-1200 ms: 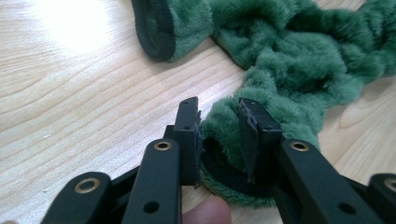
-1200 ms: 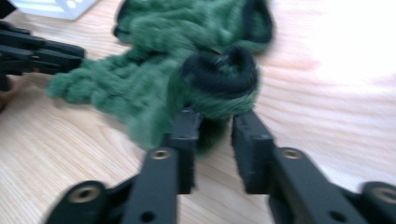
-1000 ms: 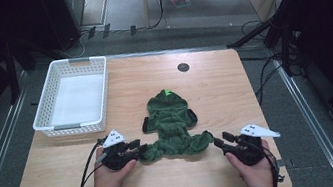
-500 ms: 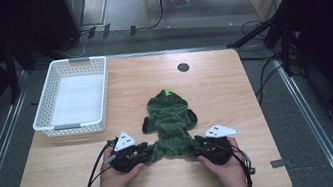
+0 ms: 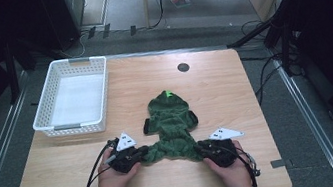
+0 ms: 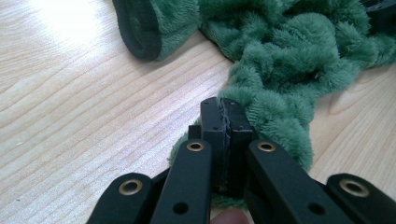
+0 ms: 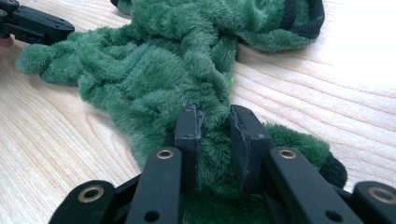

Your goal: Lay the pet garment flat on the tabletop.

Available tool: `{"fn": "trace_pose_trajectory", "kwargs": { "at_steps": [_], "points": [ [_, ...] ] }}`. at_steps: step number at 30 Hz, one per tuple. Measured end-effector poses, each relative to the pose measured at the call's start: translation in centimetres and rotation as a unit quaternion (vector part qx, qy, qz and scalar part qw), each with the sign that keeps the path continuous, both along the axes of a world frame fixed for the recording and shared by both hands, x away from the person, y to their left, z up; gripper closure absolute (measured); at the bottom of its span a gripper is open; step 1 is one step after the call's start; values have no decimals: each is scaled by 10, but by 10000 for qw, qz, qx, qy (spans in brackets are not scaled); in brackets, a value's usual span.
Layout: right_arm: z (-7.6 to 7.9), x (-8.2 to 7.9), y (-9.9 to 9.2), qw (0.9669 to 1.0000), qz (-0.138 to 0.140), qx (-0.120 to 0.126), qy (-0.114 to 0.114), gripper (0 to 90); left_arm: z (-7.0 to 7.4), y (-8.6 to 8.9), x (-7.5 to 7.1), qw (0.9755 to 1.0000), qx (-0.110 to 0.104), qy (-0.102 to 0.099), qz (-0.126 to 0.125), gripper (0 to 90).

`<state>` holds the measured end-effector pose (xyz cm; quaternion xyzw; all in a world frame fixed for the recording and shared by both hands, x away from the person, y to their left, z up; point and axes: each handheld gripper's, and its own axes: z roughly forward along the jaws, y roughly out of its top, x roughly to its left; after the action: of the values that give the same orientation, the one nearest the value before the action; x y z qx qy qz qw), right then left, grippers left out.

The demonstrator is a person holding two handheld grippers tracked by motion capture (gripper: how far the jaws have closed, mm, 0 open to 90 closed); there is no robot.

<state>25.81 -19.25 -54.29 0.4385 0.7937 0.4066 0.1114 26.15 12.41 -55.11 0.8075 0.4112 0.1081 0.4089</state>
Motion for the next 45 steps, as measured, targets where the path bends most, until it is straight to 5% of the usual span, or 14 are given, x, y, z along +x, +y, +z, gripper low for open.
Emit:
{"fn": "trace_pose_trajectory", "kwargs": {
  "at_steps": [4,6,8,11,13,14,19,25,30,32,35,38,42,45],
  "points": [
    [1,0,-2,10000,7,54,27,699,0,1,0,10000,-47,28,-29,896],
    [11,-1,-2,9996,44,288,-50,622,3,4,-1,9995,-290,-75,-44,786],
    [16,0,-2,9992,84,382,-109,600,11,8,-1,9968,-781,-172,-26,735],
    [28,5,6,9985,134,447,-294,554,23,3,4,9944,-992,-298,196,637],
    [29,13,15,9987,133,403,-292,545,26,-11,12,9961,-840,-85,244,586],
    [25,21,28,9995,84,150,-252,550,25,-21,16,9975,-665,40,238,542],
    [11,29,48,9989,0,-436,-190,659,13,-57,26,9992,-24,-58,400,526],
    [10,27,38,9972,-187,-620,-368,832,5,-64,28,9968,560,-340,453,802],
    [6,27,31,9955,-199,-860,-350,842,4,-48,31,9968,332,-273,669,855],
    [6,27,30,9962,-151,-799,-313,813,4,-45,31,9988,39,-242,421,833],
    [16,28,27,9989,119,-399,-219,611,4,-46,27,9994,127,-278,156,673],
    [38,34,15,9986,125,217,-468,568,3,-43,27,9994,27,-302,138,602],
    [57,67,12,9963,-495,96,-700,590,1,-46,25,9992,21,-368,147,626],
    [47,109,20,9975,-603,-164,-338,595,1,-46,25,9991,79,-390,131,631]
  ]
}}
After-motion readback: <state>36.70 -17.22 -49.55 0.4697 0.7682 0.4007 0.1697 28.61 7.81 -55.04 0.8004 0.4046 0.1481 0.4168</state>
